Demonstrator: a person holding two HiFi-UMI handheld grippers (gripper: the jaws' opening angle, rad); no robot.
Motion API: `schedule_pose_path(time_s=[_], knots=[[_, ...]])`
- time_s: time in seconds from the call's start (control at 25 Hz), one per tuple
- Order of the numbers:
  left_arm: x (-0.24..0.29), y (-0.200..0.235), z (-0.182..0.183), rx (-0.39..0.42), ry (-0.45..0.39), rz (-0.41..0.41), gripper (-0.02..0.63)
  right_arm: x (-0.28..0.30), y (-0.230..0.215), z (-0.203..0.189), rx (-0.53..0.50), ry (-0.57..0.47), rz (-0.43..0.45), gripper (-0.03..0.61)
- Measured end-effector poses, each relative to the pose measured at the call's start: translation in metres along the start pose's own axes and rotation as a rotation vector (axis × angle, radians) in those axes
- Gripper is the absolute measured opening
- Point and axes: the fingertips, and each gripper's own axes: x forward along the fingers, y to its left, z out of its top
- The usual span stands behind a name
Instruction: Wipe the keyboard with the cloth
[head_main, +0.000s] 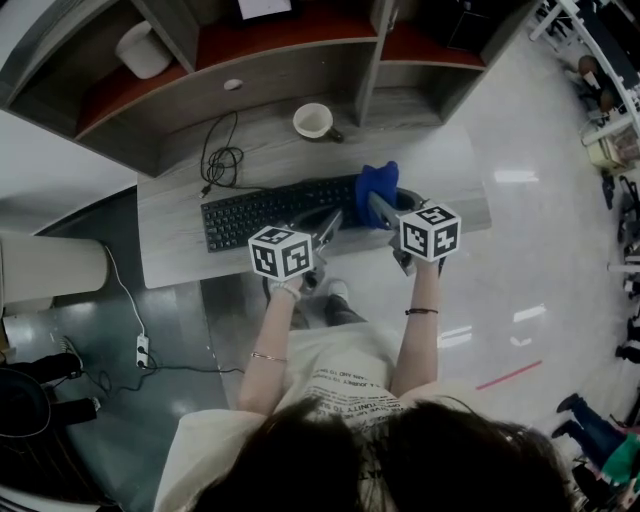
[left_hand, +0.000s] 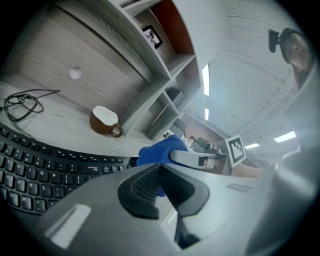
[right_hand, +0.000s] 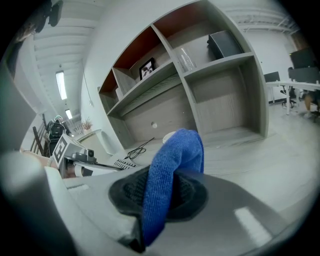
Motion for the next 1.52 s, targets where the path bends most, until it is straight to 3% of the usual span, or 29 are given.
schedule_pose_path(time_s=[0.92, 1.52], knots=[[-0.036, 0.02, -0.005, -0.026, 0.004, -0.006, 0.002, 0.024, 0.023, -0.007, 0.072, -0.019, -0.044, 0.058], [-0.063, 0.04, 0.0, -0.047, -0.018, 0.014, 0.002, 0.054, 0.053, -0.012, 0.057, 0.018, -0.013, 0.058]])
